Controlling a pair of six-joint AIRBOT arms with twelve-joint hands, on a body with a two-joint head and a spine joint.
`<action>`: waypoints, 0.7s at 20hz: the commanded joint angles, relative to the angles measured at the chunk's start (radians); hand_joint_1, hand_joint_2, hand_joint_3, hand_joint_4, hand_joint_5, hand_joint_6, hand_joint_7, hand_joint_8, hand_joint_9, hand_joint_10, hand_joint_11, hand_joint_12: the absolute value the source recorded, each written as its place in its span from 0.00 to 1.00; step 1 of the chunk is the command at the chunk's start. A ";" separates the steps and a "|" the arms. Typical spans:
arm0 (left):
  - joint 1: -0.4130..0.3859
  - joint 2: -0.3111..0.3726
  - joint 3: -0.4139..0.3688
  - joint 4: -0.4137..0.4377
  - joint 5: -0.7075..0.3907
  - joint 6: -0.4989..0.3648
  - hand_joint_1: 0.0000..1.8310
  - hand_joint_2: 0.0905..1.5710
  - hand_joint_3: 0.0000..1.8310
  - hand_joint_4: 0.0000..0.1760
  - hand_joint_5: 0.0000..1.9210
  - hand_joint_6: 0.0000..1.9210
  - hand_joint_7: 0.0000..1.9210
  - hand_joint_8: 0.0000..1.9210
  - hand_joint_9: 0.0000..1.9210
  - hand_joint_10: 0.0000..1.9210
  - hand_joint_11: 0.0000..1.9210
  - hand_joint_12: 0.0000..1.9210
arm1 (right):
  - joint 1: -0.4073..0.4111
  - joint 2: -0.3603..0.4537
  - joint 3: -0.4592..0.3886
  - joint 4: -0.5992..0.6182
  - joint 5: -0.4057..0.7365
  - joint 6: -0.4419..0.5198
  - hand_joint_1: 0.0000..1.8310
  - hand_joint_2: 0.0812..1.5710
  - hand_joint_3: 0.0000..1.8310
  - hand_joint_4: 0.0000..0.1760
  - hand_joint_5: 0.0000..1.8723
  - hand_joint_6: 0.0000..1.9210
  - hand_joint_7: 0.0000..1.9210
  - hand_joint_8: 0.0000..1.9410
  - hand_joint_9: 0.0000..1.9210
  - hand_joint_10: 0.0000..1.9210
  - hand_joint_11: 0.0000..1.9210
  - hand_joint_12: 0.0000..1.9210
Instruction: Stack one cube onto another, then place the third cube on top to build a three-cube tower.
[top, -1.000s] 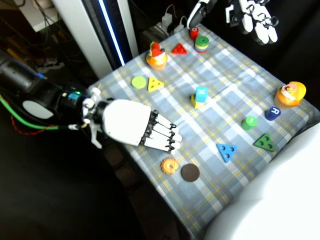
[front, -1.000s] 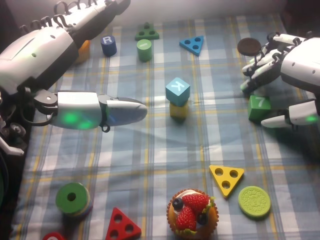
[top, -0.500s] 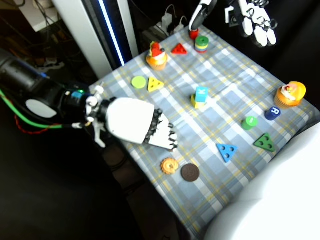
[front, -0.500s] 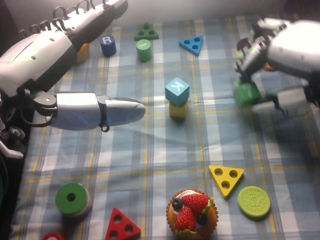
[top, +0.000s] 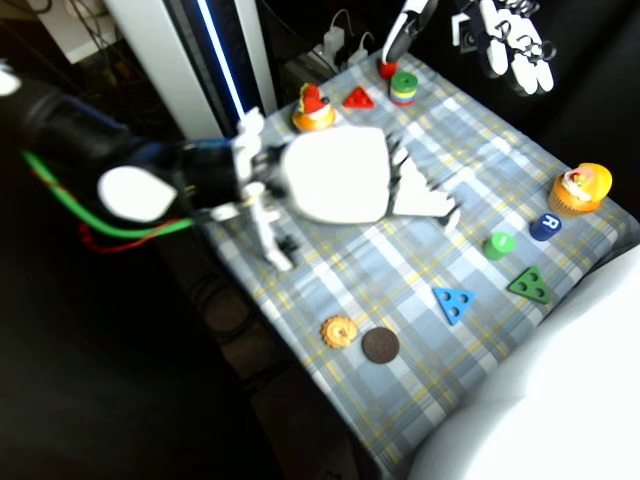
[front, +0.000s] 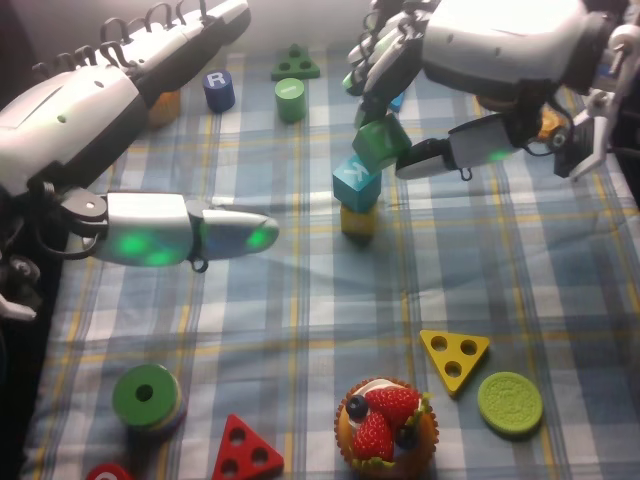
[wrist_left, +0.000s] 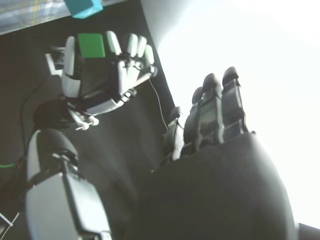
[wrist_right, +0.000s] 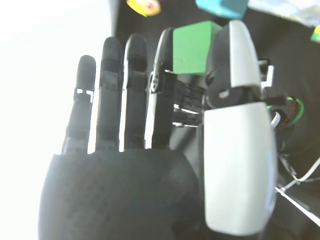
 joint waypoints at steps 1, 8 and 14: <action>-0.009 0.003 0.004 0.025 -0.109 -0.008 0.38 0.47 0.00 1.00 0.00 0.00 0.01 0.00 0.04 0.00 0.00 0.00 | 0.024 -0.004 0.007 0.033 0.082 0.007 0.65 0.65 0.00 0.00 0.60 0.38 0.45 0.00 0.34 0.00 0.02 0.57; -0.010 0.003 0.008 0.027 -0.104 -0.008 0.39 0.47 0.00 1.00 0.00 0.00 0.01 0.00 0.04 0.00 0.00 0.00 | 0.041 -0.047 0.028 -0.004 0.060 0.012 0.65 0.64 0.00 0.00 0.62 0.35 0.46 0.00 0.33 0.00 0.00 0.56; -0.011 0.003 0.011 0.028 -0.101 -0.008 0.39 0.47 0.00 1.00 0.00 0.00 0.01 0.00 0.05 0.00 0.00 0.00 | 0.044 -0.053 0.027 -0.031 0.045 0.013 0.65 0.65 0.00 0.00 0.61 0.37 0.45 0.00 0.32 0.00 0.01 0.54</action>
